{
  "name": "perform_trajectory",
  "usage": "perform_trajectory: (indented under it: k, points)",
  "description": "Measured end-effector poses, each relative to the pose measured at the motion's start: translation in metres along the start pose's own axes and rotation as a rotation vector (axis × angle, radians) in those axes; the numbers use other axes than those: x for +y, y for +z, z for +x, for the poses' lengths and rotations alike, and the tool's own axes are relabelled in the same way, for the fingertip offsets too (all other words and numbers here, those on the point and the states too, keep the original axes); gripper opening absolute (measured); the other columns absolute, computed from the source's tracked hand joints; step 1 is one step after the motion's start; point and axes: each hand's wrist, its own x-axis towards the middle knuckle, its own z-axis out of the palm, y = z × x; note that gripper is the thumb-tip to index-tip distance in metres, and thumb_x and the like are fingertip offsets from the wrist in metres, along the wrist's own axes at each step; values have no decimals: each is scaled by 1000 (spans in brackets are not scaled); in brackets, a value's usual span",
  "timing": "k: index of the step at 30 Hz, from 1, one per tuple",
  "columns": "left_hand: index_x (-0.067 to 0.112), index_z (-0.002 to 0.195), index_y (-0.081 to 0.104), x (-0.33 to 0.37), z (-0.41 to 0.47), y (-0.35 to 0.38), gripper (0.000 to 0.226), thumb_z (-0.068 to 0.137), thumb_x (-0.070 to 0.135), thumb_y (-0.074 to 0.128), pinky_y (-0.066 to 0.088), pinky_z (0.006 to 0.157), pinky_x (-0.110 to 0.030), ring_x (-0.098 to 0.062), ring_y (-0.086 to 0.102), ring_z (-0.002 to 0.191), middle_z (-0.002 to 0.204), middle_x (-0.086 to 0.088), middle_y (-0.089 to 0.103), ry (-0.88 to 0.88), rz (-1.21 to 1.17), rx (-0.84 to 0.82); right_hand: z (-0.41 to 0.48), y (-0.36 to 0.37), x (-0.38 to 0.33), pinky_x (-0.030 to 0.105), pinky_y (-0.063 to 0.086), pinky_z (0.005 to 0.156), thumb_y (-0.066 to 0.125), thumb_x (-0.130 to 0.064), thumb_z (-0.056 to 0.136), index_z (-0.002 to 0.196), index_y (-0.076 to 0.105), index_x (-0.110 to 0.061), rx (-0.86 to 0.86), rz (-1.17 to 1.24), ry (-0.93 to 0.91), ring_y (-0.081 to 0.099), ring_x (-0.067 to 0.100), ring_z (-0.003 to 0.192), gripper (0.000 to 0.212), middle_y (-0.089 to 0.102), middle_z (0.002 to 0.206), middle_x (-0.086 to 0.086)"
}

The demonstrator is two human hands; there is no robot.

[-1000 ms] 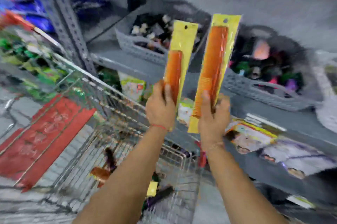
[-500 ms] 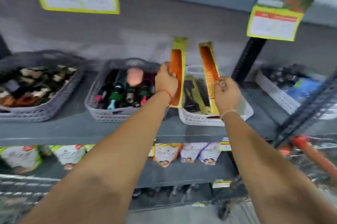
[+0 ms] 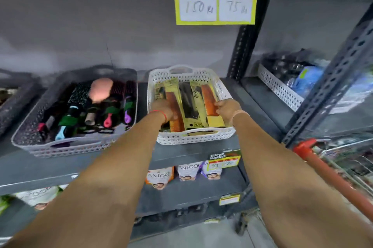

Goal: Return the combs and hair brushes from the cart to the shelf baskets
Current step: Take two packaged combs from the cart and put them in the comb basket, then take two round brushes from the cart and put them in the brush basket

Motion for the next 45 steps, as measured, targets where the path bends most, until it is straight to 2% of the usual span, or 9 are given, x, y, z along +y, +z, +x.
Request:
perform_trajectory:
  k: [6, 11, 19, 27, 31, 34, 39, 42, 45]
  points:
    - [3, 134, 47, -1, 0, 1, 55, 91, 37, 51, 38, 107, -37, -34, 46, 127, 140, -22, 46, 72, 17, 61, 4, 8, -6, 39, 46, 99, 37, -7, 90, 126, 51, -11, 25, -254, -3, 54, 32, 114, 39, 58, 126, 17]
    - [5, 122, 59, -50, -32, -32, 42, 98, 31, 36, 42, 98, -37, -37, 53, 112, 116, -27, 60, 313, -138, 469, -17, 7, -37, 44, 39, 101, 41, -31, 94, 122, 48, -6, 470, -96, -310, 46, 35, 117, 39, 51, 128, 19]
    - [-6, 86, 65, -254, -154, -45, 50, 93, 34, 35, 49, 78, -41, -23, 62, 81, 83, -23, 68, 20, -600, 783, -98, 84, -166, 46, 39, 94, 57, -31, 84, 109, 57, -2, 624, 208, -737, 50, 40, 109, 38, 52, 117, 27]
    - [8, 67, 59, -415, -270, 36, 55, 96, 47, 33, 44, 43, -22, -14, 54, 37, 40, -2, 57, -744, -1186, 558, -231, 265, -324, 13, 39, 33, 46, -33, 92, 88, 47, -32, -641, 683, -598, 56, 3, 35, 4, 61, 72, 5]
    - [-6, 110, 61, -469, -322, 96, 61, 96, 47, 33, 54, 63, -34, -32, 60, 63, 82, -24, 60, -957, -1151, 355, -280, 365, -344, 20, 46, 36, 31, -55, 90, 111, 35, -32, -1098, 309, -390, 61, 9, 39, 31, 60, 85, 5]
    - [-4, 127, 51, -498, -350, 131, 68, 94, 52, 32, 47, 57, -27, -32, 62, 85, 103, -20, 58, -1126, -1249, 236, -296, 416, -330, 28, 51, 49, 22, -64, 86, 131, 25, -35, -1231, 109, -223, 66, 25, 68, 53, 59, 107, 13]
    - [2, 143, 31, -519, -358, 183, 72, 91, 51, 41, 33, 111, -50, -43, 40, 130, 145, -28, 36, -1332, -1180, 122, -301, 469, -302, 31, 53, 55, 26, -67, 84, 134, 26, -23, -1258, -45, -59, 67, 32, 82, 66, 59, 105, 12]
    - [4, 139, 39, -533, -356, 217, 54, 95, 36, 43, 38, 106, -40, -34, 47, 125, 140, -22, 45, -1299, -1092, -70, -301, 503, -285, 35, 53, 66, 39, -56, 88, 135, 27, -19, -1253, -188, -139, 63, 24, 73, 61, 57, 122, 17]
    - [2, 125, 53, -554, -355, 241, 37, 94, 22, 49, 44, 83, -24, -18, 51, 91, 114, -15, 59, -1298, -1010, -184, -298, 537, -264, 43, 49, 93, 53, -39, 88, 134, 32, -16, -1184, -485, -355, 58, 32, 109, 55, 53, 131, 16]
